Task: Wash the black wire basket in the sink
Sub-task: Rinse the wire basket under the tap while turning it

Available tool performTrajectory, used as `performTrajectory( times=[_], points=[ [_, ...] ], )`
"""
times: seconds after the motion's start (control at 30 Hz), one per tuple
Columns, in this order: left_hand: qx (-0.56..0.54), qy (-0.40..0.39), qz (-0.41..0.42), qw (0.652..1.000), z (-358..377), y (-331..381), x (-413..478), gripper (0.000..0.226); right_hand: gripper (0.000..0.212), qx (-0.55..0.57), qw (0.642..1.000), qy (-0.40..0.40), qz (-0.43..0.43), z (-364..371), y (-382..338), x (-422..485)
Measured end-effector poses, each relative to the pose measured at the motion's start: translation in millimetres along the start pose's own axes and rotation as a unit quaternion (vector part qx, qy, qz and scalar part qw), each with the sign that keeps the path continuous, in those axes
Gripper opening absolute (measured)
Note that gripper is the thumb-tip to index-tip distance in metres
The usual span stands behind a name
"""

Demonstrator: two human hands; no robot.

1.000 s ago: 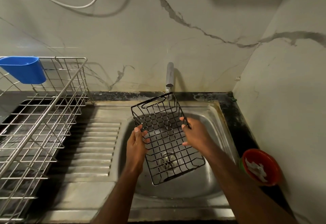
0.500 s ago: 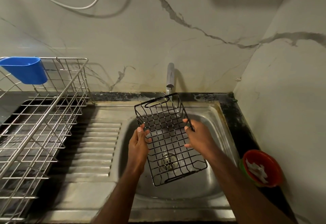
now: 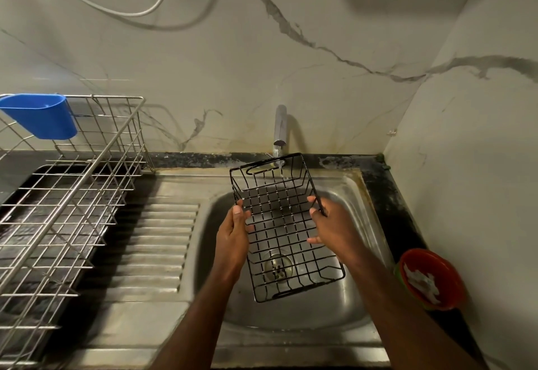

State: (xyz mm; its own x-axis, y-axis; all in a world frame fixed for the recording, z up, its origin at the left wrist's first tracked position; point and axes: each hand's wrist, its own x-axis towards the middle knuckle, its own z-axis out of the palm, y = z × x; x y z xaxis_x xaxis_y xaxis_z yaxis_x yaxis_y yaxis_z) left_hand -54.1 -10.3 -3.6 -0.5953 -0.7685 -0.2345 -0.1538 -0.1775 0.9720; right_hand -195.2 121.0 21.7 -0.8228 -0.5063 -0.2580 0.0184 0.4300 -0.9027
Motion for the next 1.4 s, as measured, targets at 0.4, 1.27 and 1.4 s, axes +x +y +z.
performTrajectory(
  times=[0.4, 1.27, 1.4],
  points=[
    [0.017, -0.003, 0.021, 1.000, 3, -5, 1, 0.026, 0.037, -0.001, 1.000, 0.005, 0.007, -2, 3, 0],
    [0.009, -0.005, 0.026, 1.000, -3, 1, -2, 0.028, 0.038, -0.019, 1.000, 0.001, 0.019, 5, -5, 3],
    [0.010, 0.004, 0.023, 1.000, 0, 4, 0, 0.054, 0.038, -0.006, 1.000, 0.011, 0.024, 2, -6, 3]
  ],
)
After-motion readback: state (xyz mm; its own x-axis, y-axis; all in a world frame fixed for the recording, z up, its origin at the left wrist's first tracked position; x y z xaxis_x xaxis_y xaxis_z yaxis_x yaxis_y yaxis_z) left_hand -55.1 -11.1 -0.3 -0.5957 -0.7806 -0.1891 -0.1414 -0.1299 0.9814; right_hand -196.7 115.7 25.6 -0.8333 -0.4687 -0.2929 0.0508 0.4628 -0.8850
